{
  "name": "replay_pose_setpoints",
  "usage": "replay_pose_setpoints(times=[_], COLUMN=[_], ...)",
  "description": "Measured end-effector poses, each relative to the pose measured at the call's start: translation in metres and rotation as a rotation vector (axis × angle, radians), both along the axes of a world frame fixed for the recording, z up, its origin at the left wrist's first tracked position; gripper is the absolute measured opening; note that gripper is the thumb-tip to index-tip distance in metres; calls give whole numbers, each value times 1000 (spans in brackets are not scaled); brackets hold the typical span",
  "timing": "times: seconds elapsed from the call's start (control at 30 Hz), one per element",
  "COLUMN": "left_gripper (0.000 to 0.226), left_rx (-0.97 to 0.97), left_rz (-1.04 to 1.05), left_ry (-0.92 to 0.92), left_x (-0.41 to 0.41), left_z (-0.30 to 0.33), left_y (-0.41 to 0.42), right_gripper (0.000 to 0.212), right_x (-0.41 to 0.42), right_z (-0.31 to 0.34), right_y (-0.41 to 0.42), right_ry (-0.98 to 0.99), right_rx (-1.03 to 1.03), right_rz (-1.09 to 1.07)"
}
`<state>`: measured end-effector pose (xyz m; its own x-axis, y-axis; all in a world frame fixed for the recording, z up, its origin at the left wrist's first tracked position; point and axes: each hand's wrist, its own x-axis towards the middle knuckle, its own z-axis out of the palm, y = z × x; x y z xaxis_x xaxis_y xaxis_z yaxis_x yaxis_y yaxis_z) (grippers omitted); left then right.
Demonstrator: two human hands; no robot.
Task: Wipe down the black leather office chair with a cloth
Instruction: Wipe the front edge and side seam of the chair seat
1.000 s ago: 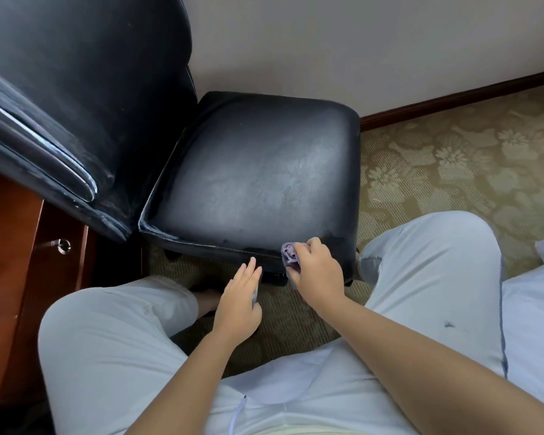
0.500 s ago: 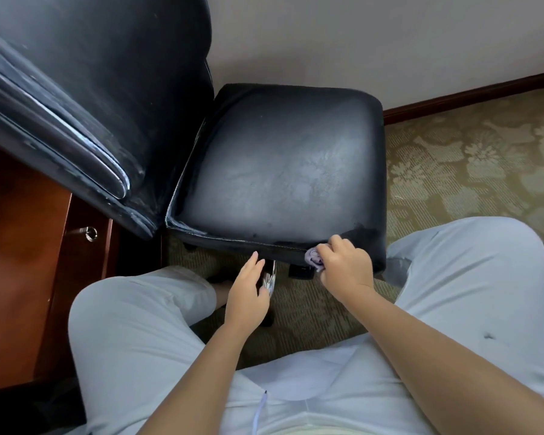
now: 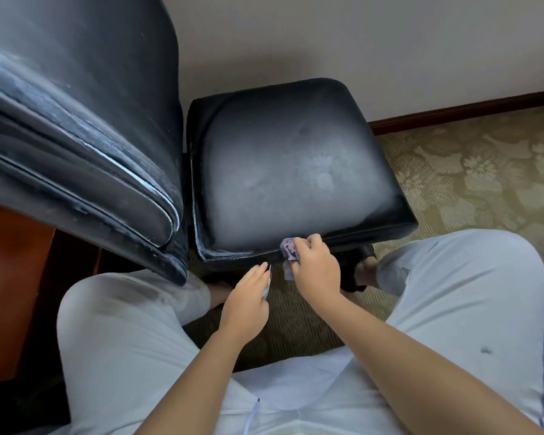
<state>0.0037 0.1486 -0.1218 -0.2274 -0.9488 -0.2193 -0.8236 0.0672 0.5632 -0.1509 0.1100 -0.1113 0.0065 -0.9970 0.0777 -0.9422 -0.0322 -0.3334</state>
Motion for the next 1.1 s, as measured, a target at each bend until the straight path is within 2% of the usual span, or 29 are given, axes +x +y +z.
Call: replay_pose_setpoints(times=[0.1, 0.23, 0.3, 0.37, 0.43, 0.47, 0.53, 0.6, 0.67, 0.73, 0.9, 0.93, 1.03, 1.1], left_gripper=[60, 58, 57, 56, 56, 57, 61, 61, 59, 59, 61, 60, 58, 56], left_rx=[-25, -77, -107, -152, -181, -178, -210, -176, -217, -246, -260, -278, -277, -269], left_rz=[-43, -135, -169, -164, -181, -205, -249, -286, -306, -295, -222, -222, -212, -187], left_ry=[-83, -118, -148, -154, -162, -166, -228, -285, -333, -365, -307, -300, -310, -292], left_x=[1, -7, -10, -11, -12, -10, -5, -4, -5, -6, -4, -4, -1, 2], left_z=[2, 4, 3, 3, 4, 2, -1, 5, 3, 4, -1, 0, 2, 2], left_y=[1, 2, 2, 2, 3, 4, 5, 8, 6, 5, 7, 8, 11, 11], right_gripper=[25, 19, 18, 26, 35, 38, 36, 31, 27, 28, 36, 38, 40, 41], right_x=[-22, -51, -44, -26, -14, -14, -24, -39, -45, -37, -18, -23, -38, -37], right_z=[1, 5, 5, 0, -6, -5, -2, 3, 3, 0, -11, -10, -6, -5], right_y=[-6, -10, -7, -1, 6, 6, 1, -4, -7, -4, 6, 3, -3, -2], right_ry=[98, 37, -2, 6, 93, 138, 148, 91, 43, 58, 211, 226, 154, 132], right_rx=[-29, 28, -7, -64, -96, -107, -98, -65, -64, -98, -171, -172, -136, -131], right_rz=[-33, -321, -245, -38, 155, 183, 77, -120, -218, -142, 225, 204, -58, -94])
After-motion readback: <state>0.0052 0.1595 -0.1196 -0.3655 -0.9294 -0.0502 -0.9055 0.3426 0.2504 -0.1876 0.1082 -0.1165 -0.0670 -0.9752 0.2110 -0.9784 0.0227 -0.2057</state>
